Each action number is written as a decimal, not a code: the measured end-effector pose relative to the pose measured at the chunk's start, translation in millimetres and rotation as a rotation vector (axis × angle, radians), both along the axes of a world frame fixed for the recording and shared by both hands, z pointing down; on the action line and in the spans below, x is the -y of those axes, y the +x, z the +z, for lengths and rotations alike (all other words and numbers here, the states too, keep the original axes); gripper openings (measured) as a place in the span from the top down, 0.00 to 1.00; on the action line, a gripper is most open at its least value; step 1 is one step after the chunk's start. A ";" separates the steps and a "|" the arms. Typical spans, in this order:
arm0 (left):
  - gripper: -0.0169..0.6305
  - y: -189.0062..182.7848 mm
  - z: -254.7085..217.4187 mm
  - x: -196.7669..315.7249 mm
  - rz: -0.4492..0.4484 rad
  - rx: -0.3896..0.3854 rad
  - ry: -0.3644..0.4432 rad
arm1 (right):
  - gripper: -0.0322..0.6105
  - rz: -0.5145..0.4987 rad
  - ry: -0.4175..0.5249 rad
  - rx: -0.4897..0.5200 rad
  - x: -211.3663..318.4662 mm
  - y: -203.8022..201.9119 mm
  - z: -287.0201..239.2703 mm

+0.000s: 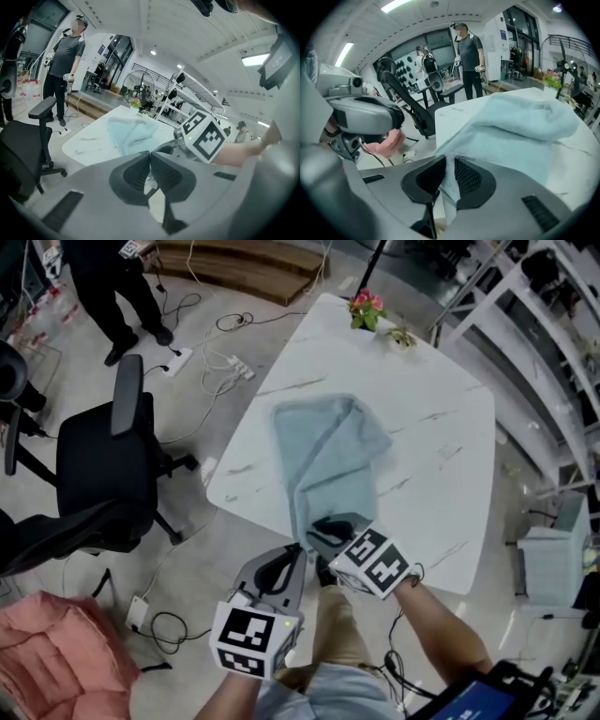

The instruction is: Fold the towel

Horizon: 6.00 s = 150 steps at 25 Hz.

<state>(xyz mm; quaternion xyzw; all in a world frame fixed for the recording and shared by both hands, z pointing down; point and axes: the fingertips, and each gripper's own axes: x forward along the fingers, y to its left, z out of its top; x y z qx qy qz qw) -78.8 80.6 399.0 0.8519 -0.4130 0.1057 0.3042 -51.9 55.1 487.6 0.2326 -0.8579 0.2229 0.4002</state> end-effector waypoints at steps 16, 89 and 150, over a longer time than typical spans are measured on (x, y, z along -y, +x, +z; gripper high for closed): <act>0.96 62.6 71.3 32.0 -0.012 0.119 -0.169 | 0.49 0.212 -0.153 0.313 146.0 134.8 -56.0; 0.96 57.8 83.2 31.2 -0.035 -0.053 -0.294 | 0.59 -0.437 0.011 0.036 239.8 -39.8 -87.5; 0.96 130.8 72.2 24.8 0.312 -0.052 -0.443 | 0.92 -0.391 0.026 0.014 337.6 50.0 6.6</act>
